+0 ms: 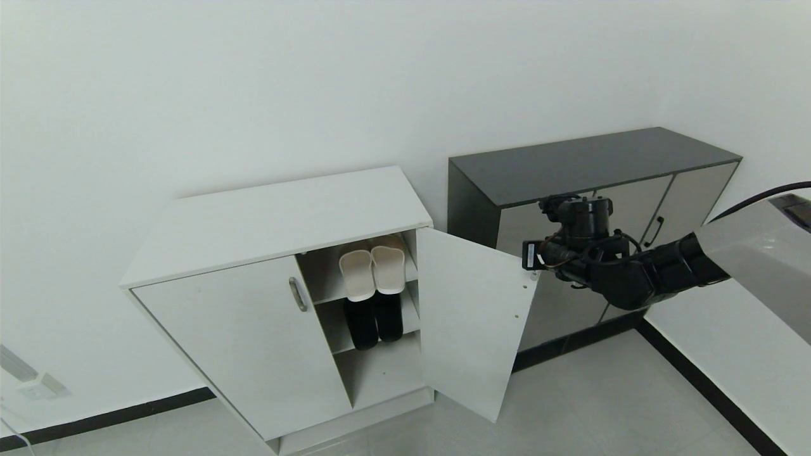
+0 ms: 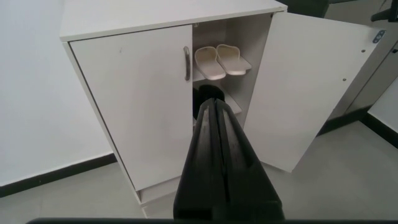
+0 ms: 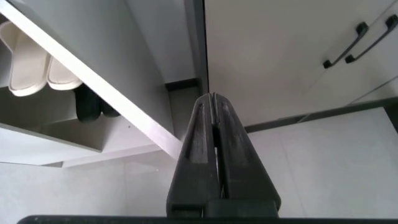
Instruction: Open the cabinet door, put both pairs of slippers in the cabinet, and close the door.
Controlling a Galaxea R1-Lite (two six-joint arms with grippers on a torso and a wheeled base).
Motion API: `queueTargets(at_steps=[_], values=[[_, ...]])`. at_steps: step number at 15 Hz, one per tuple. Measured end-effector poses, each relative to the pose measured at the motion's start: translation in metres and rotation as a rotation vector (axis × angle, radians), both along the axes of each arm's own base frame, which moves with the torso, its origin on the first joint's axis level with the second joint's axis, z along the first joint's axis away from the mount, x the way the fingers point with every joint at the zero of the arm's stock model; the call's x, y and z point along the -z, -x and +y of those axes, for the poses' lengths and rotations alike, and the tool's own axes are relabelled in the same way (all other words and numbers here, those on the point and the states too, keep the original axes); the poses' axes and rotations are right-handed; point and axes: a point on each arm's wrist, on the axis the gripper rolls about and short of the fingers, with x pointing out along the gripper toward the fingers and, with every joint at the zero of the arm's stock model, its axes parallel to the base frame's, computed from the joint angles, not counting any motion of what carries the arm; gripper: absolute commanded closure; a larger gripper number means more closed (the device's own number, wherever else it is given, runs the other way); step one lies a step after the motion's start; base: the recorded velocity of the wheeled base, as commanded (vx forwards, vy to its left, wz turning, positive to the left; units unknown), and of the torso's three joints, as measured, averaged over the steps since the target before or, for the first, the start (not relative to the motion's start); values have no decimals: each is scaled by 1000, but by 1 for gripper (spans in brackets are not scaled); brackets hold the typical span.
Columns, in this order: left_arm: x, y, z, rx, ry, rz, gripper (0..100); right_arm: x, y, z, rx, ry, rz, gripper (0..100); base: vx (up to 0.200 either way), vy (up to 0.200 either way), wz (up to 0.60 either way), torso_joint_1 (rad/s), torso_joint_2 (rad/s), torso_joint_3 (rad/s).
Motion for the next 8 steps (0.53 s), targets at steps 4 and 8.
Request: queueTargets(at_steps=[4,8], values=[[0,0,0,0,0,0,100,3,-4,2,0,0,1,100,0,0,0,0,0,0],[0,0,0,0,0,0,100,9,0,8,-16,9,20,100,0,0,0,0,0,0]])
